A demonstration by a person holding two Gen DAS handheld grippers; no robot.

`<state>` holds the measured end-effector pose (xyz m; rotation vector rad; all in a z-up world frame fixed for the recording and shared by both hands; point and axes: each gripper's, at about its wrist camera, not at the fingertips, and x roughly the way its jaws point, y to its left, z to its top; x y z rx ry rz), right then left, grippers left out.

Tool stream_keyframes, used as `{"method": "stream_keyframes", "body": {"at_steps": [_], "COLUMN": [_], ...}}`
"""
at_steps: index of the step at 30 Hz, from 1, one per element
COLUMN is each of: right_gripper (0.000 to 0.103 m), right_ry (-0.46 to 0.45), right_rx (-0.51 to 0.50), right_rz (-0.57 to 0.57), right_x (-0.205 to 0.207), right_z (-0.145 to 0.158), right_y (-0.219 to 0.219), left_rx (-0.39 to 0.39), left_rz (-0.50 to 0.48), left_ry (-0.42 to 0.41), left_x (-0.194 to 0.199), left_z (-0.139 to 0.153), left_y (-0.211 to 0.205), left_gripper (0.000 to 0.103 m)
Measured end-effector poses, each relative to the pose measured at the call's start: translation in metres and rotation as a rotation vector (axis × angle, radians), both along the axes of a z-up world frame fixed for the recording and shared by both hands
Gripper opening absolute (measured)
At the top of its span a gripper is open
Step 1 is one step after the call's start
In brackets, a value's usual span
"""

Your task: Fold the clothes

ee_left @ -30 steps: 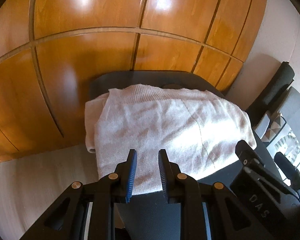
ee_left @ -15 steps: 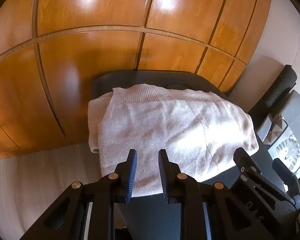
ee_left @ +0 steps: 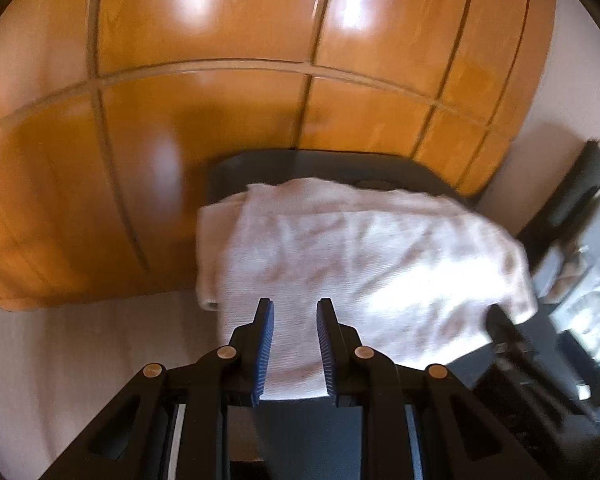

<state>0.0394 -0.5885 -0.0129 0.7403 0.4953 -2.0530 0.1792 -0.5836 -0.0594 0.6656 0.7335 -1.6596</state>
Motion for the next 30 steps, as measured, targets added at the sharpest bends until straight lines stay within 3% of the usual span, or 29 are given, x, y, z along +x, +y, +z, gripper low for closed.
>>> {"method": "stream_keyframes", "body": {"at_steps": [2,5,30], "right_gripper": [0.095,0.095,0.095], "right_ry": [-0.001,0.000,-0.023], "right_rx": [0.000,0.003,0.008], "right_rz": [0.002,-0.002,-0.022], "right_x": [0.000,0.000,-0.008], "right_z": [-0.001,-0.001,-0.009], "right_y": [0.000,-0.001,0.004], "left_rx": [0.029,0.072,-0.065], "left_rz": [0.005,-0.019,-0.118], "left_ry": [-0.044,-0.018,0.043], "left_x": [-0.004,-0.005,-0.010], "left_z": [-0.005,-0.011,0.003], "left_y": [-0.001,-0.001,0.012], "left_gripper": [0.022,0.022,0.021]}}
